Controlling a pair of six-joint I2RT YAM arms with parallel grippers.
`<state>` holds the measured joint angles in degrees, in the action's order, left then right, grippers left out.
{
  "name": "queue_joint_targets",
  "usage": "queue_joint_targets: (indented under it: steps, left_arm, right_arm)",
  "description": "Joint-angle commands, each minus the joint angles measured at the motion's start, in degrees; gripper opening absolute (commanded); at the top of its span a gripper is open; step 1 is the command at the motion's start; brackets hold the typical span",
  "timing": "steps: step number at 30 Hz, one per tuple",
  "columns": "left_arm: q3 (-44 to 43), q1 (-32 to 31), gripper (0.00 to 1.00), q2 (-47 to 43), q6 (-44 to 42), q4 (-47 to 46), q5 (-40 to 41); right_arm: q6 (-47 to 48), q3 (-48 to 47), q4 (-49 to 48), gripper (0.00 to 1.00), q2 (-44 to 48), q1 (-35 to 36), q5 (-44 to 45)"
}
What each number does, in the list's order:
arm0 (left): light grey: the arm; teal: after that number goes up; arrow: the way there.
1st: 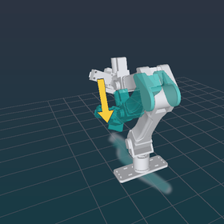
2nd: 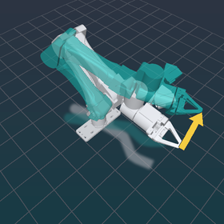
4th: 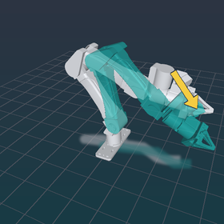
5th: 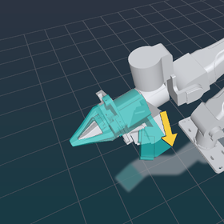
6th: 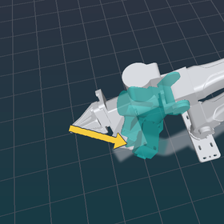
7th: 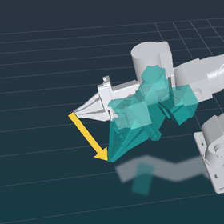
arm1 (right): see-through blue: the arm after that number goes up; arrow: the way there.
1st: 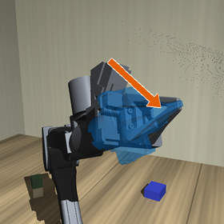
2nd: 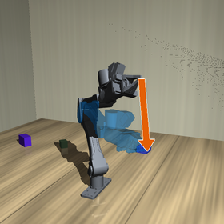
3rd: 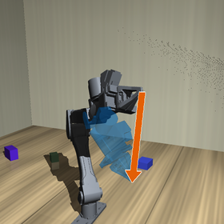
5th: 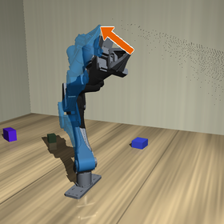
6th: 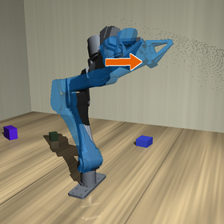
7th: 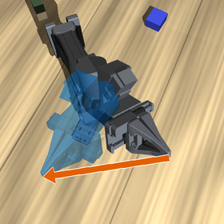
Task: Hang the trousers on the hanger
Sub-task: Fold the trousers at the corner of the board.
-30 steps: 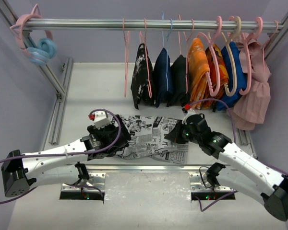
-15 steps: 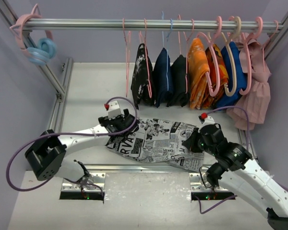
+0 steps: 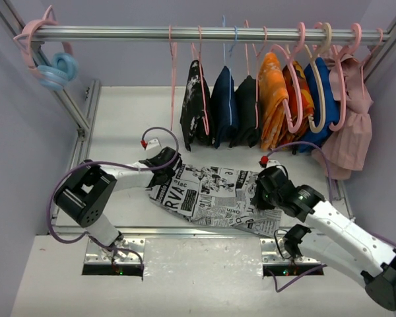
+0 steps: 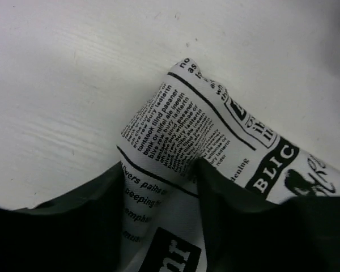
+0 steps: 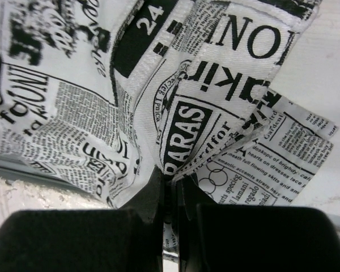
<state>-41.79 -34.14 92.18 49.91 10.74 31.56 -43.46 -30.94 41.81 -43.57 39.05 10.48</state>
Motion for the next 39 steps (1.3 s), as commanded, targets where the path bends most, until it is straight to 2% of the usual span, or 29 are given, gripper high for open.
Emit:
queue_joint_targets:
  steps: [1,4,7,11,14,16,17,19,20,24,28,34,39]
  left_arm:
    - [5.23,5.74,0.17,-0.61,0.32,-2.33,-5.80]
    - [7.29,10.53,0.11,-5.69,5.58,1.72,-2.34]
    - [9.30,14.45,0.02,-12.65,11.21,9.76,2.02]
    - [10.71,16.87,0.01,-23.18,22.50,20.84,6.16]
    - [9.58,16.84,0.03,-33.00,25.41,29.08,10.42]
    - [9.54,17.00,0.10,-38.28,25.78,31.49,11.23]
    - [9.58,16.96,0.24,-39.92,26.62,32.31,11.79]
    - [10.27,17.00,0.79,-43.31,23.85,30.28,11.40]
    - [10.34,16.96,0.99,-44.94,22.22,29.63,10.79]
    - [7.19,17.00,1.00,-47.89,22.11,33.85,9.76]
    - [2.97,16.99,1.00,-47.47,15.01,33.02,10.65]
    - [2.07,16.91,1.00,-41.13,6.17,27.50,6.36]
    - [2.07,16.86,1.00,-35.65,3.45,23.61,2.09]
  right_arm:
    - [2.87,-1.73,-10.57,0.00,-5.33,-0.20,-2.70]
    - [4.71,-3.18,-15.83,0.00,-10.06,-0.20,-6.70]
    - [6.67,-5.69,-20.11,0.00,-18.43,-0.14,-11.98]
    - [8.09,-10.57,-23.45,0.00,-27.26,0.74,-16.36]
    - [8.46,-15.29,-24.73,0.00,-32.61,1.69,-17.51]
    - [8.57,-18.50,-24.72,0.00,-35.63,2.47,-18.30]
    - [8.57,-19.73,-24.43,0.00,-36.64,3.19,-18.30]
    - [8.65,-22.85,-23.68,0.00,-38.27,4.70,-18.09]
    - [8.82,-24.77,-23.12,0.00,-38.95,5.40,-17.74]
    - [8.74,-33.85,-17.24,0.00,-39.10,8.48,-17.56]
    - [8.11,-39.31,-13.55,0.00,-34.37,11.14,-16.08]
    - [7.29,-36.92,-9.48,0.00,-23.51,11.09,-9.17]
    - [6.13,-27.92,-7.10,0.00,-16.51,10.96,-2.98]
